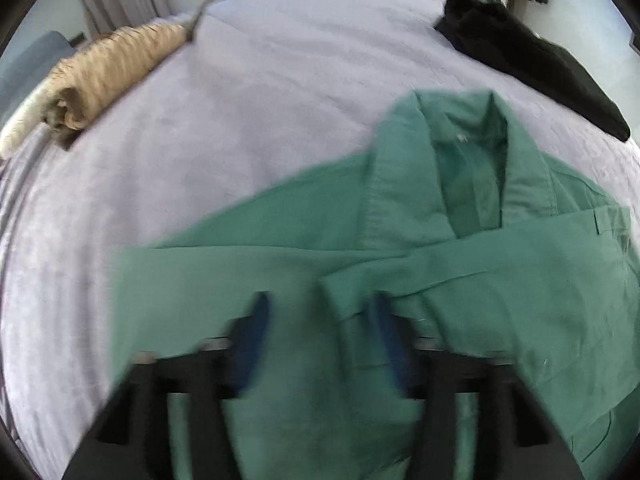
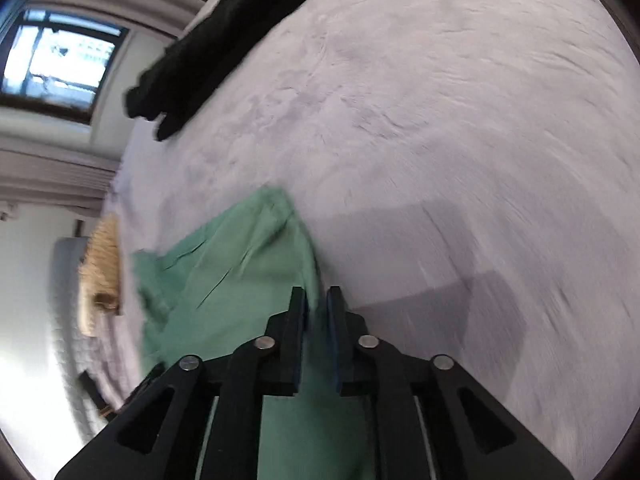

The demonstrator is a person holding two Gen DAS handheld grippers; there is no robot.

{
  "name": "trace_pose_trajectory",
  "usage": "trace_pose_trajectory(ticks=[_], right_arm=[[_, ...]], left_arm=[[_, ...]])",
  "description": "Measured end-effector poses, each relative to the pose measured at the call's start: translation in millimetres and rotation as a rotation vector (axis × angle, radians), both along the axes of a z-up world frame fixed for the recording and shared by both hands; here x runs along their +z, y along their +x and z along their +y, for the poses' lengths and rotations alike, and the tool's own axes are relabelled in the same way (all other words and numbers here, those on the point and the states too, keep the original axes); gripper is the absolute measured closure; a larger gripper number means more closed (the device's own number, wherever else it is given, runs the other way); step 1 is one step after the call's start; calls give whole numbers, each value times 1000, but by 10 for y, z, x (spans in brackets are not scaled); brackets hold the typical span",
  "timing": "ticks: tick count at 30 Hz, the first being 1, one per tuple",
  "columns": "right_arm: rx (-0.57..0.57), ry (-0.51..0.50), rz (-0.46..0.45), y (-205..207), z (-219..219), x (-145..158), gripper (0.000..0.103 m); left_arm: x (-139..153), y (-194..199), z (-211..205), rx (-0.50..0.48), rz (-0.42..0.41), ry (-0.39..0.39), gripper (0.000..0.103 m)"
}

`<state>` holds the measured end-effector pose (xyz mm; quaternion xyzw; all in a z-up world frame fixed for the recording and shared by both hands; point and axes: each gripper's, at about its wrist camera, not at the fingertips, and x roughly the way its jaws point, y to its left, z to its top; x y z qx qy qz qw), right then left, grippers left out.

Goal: Fold large clothes

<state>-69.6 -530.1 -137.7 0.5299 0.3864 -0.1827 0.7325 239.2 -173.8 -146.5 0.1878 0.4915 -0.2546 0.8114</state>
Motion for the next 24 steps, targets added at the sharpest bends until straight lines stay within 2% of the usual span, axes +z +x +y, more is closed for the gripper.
trace_pose_trajectory(ticks=[1,2,4,6,11,12,13,14,16,17,20,24], right_arm=[[1,7,-5,-103,48,47,68],[-6,26,-14,-287,149,113,63],[-31,86,-35,-583,258,115,63],[-91,187,-55,-858,409,29,63],[-211,334,-107,-1036,479,-277,63],[-234,356,-122,-1021,473,-333,66],[-244,362,-128,-1022,466,-360,79],[-246,353,-114,-991,466,-381,98],[-255,307,-47,-990,451,-386,101],[-267,297,-22,-1035,471,-436,101],[-278,317,-27,-1131,540,-553,102],[-255,260,40,-1173,562,-373,102]], left_arm=[[75,-6,63,3,-10,-18,38],[143,-11,121,5,-7,-28,38],[221,-34,147,8,-9,-39,38],[245,-99,90,-5,-8,-43,38],[31,-322,-129,-50,25,-14,38],[-24,-380,-145,-46,34,-2,38],[-136,-408,-174,-38,49,18,38],[-210,-424,-173,-33,57,24,38],[-258,-445,-148,-23,49,4,37],[-267,-446,-140,-16,45,2,31],[-266,-405,-131,-3,58,4,27],[-146,-367,-53,-1,46,32,27]])
